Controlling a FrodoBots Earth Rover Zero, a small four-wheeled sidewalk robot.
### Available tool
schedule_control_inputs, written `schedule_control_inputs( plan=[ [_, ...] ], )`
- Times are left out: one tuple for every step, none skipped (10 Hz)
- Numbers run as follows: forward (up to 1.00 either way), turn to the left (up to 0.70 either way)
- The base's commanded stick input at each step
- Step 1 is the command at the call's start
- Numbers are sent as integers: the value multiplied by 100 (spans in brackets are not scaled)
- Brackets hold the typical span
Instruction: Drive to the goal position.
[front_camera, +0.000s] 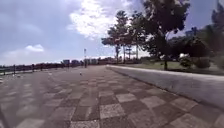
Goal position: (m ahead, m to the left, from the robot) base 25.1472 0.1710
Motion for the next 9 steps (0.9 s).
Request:
schedule_control_inputs(
  plan=[
    [45, 27],
    [45, 27],
    [45, 27],
    [45, 27],
    [45, 27],
    [45, 27],
    [45, 27],
    [45, 27],
    [45, 26]
  ],
)
